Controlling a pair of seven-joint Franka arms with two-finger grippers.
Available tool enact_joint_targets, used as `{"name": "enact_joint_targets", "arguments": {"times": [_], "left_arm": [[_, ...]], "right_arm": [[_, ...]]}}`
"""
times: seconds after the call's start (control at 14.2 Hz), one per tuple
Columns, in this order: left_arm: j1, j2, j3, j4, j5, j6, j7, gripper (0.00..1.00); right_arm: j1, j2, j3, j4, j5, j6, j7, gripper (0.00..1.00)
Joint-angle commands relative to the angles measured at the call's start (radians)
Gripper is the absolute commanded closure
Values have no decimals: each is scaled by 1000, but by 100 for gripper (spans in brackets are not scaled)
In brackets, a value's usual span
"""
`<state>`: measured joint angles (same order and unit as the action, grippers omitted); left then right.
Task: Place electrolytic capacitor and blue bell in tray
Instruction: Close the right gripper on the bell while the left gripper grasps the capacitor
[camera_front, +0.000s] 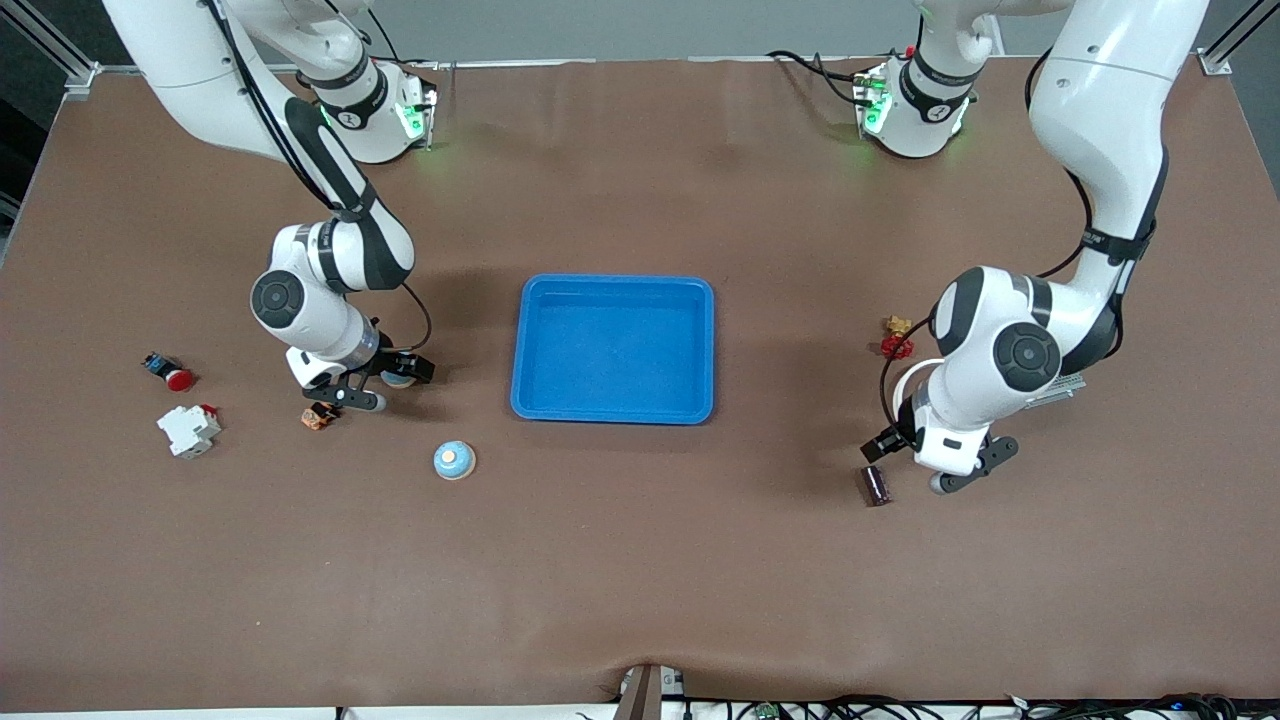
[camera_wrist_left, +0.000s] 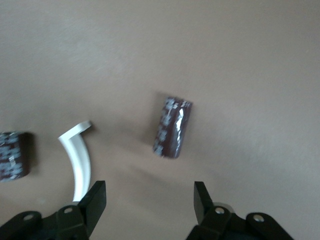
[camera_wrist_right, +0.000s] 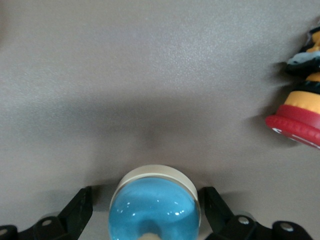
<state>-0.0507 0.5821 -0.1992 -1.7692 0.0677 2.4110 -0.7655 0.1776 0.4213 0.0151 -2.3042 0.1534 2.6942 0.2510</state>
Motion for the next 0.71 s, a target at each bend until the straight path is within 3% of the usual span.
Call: {"name": "enact_joint_targets", "arguments": {"times": [0.0,0.14,0.42,0.49,0.64], "left_arm": [[-6,94,0,103,58,22,-25,30],[-5,131,1,134,78,42,-25,34],[-6,191,14,197,83,50,-25,40],[-6,200,14,209,81,50,-26,42],[-6,217,14,214,81,69,-29,43]], "right_arm": [[14,-22,-9,-57,8,39,-1,0],[14,-24,-7,-57,8,39,-2,0],[14,-38,-7,-54,8,24,-2,93],[14,-45,-7,-50,8,21,-2,100],[14,-70,-6,-43,8,-8,7,100]]}}
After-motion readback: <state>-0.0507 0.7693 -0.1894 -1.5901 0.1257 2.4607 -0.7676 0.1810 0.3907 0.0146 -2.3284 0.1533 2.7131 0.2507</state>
